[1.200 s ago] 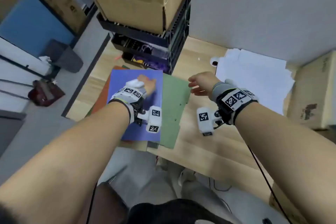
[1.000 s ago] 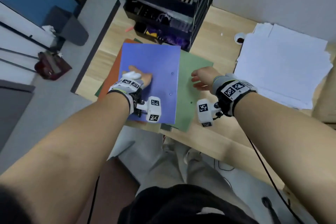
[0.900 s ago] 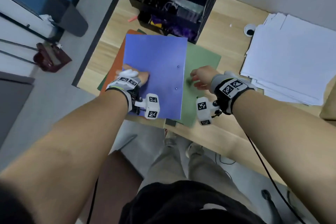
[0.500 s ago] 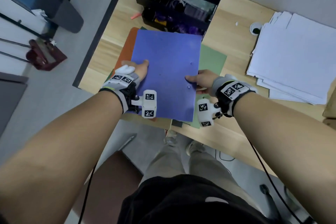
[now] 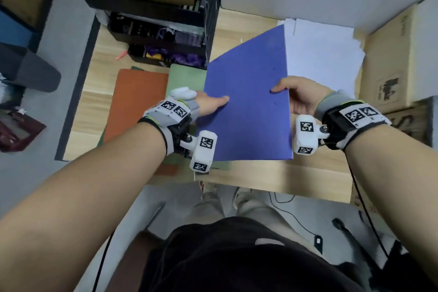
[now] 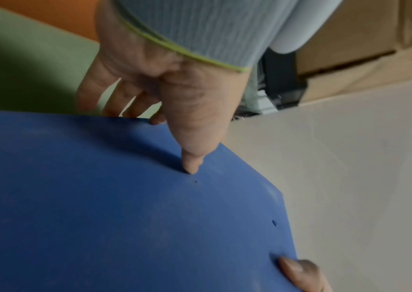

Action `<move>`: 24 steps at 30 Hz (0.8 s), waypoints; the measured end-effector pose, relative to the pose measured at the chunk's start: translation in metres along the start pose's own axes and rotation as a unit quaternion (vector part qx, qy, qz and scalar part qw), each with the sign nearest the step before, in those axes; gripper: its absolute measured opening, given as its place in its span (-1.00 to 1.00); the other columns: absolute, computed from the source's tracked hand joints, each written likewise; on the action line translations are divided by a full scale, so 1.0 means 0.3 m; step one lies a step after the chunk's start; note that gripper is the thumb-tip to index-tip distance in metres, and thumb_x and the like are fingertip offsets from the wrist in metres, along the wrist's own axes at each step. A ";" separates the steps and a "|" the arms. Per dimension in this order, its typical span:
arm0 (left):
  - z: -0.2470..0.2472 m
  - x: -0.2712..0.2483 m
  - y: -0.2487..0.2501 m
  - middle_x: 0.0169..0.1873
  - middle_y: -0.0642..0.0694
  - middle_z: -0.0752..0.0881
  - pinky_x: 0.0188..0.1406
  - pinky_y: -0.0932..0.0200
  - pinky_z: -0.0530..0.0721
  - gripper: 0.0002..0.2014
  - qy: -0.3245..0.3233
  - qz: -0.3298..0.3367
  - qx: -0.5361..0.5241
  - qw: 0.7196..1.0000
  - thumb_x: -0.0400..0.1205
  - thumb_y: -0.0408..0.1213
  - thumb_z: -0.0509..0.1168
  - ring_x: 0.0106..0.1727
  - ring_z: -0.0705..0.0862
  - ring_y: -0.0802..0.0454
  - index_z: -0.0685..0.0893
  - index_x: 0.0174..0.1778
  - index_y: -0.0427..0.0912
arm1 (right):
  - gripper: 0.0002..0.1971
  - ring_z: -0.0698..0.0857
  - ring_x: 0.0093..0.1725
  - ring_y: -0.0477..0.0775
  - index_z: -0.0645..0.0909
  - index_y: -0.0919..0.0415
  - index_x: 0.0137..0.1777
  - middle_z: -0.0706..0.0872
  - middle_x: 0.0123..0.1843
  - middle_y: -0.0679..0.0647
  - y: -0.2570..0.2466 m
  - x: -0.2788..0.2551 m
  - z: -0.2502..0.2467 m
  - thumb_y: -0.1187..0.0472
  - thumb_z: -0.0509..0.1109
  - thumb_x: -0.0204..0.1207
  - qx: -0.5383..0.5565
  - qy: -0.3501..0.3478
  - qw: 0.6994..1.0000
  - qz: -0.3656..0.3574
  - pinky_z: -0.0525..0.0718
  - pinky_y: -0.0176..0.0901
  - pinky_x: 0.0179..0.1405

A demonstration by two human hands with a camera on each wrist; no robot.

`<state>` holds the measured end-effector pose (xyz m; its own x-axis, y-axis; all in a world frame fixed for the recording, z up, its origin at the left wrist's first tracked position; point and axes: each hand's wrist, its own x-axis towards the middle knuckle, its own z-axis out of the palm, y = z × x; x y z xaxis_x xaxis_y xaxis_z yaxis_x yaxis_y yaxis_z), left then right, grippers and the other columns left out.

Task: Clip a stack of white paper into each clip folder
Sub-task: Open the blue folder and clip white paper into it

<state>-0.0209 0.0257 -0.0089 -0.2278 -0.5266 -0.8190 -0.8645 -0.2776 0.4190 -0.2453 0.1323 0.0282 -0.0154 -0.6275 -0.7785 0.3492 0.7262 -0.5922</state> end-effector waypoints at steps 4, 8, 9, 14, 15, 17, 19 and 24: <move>0.074 -0.052 0.195 0.43 0.06 0.56 0.16 -0.08 0.59 0.09 -0.059 0.070 -0.017 0.996 0.23 0.62 0.21 0.38 0.60 -0.11 0.42 0.58 -0.04 | -0.59 0.77 0.08 0.17 0.61 0.26 0.29 0.76 0.18 0.15 -0.056 -0.118 -0.048 0.38 0.14 0.49 0.089 -0.021 0.993 -0.074 0.77 0.03 0.15; 0.127 -0.126 0.346 0.17 0.09 0.71 0.07 -0.14 0.74 -0.04 -0.140 0.109 -0.096 0.980 0.17 0.69 0.15 0.16 0.70 -0.05 0.66 0.27 0.05 | -0.72 0.77 0.08 0.18 0.73 0.20 0.14 0.79 0.12 0.16 -0.072 -0.167 -0.074 0.22 0.33 0.47 -0.018 -0.017 0.995 -0.098 0.77 0.11 0.16; 0.136 -0.137 0.369 0.01 0.08 0.74 0.03 -0.12 0.76 -0.17 -0.159 0.111 -0.120 0.973 0.26 0.67 0.13 -0.01 0.72 0.00 0.70 0.11 0.05 | -0.77 0.80 0.03 0.18 0.75 0.17 0.07 0.81 0.07 0.13 -0.073 -0.168 -0.070 0.10 0.39 0.50 -0.044 -0.026 0.994 -0.094 0.80 0.10 0.09; 0.151 -0.114 0.401 0.17 -0.20 0.76 0.11 -0.29 0.73 -0.17 -0.156 0.114 -0.213 0.958 0.27 0.46 0.43 0.11 0.80 -0.22 0.63 0.35 0.00 | -0.58 0.82 0.09 0.28 0.63 0.18 0.10 0.81 0.12 0.06 -0.053 -0.127 -0.082 -0.20 0.30 0.60 -0.062 -0.002 0.996 -0.064 0.74 0.10 0.17; 0.148 -0.082 0.386 0.17 -0.27 0.76 0.04 -0.34 0.75 -0.29 -0.110 0.118 -0.225 0.961 0.33 0.23 0.52 0.08 0.80 -0.27 0.66 0.32 -0.11 | -0.62 0.82 0.12 0.24 0.65 0.17 0.10 0.81 0.18 0.08 -0.040 -0.111 -0.089 -0.16 0.33 0.61 -0.065 0.013 0.996 -0.057 0.74 0.08 0.18; 0.133 -0.036 0.352 0.04 -0.27 0.81 -0.04 -0.37 0.77 -0.64 -0.023 0.127 -0.224 0.966 0.38 -0.26 0.49 -0.02 0.82 -0.28 0.77 0.10 -0.24 | -0.77 0.82 0.05 0.18 0.67 0.15 0.05 0.82 0.19 0.14 -0.009 -0.072 -0.109 -0.01 0.38 0.62 -0.076 0.074 0.993 -0.049 0.74 0.04 0.16; 0.118 -0.002 0.308 0.00 -0.21 0.84 0.03 -0.29 0.78 -0.70 -0.014 0.120 -0.221 0.968 0.41 -0.43 0.41 -0.04 0.83 -0.22 0.78 0.07 -0.23 | -0.89 0.73 -0.09 0.13 0.61 0.15 0.04 0.80 0.08 0.15 0.026 -0.038 -0.135 0.13 0.37 0.60 -0.073 0.153 0.984 -0.049 0.69 -0.01 0.06; 0.084 0.076 0.174 0.01 -0.07 0.84 0.10 -0.10 0.78 -0.63 -0.040 0.102 -0.191 0.975 0.50 -0.26 0.48 -0.02 0.83 -0.03 0.67 0.24 -0.15 | -0.85 0.47 -0.22 0.05 0.52 0.14 -0.03 0.51 -0.20 0.06 0.129 0.005 -0.221 0.17 0.45 0.54 -0.144 0.267 0.953 0.015 0.43 -0.06 -0.09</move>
<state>-0.0825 0.0195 -0.0157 -0.4246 -0.5417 -0.7254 -0.5712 -0.4613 0.6789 -0.2938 0.1781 -0.0097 -0.5104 -0.4281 -0.7458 0.0864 0.8373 -0.5398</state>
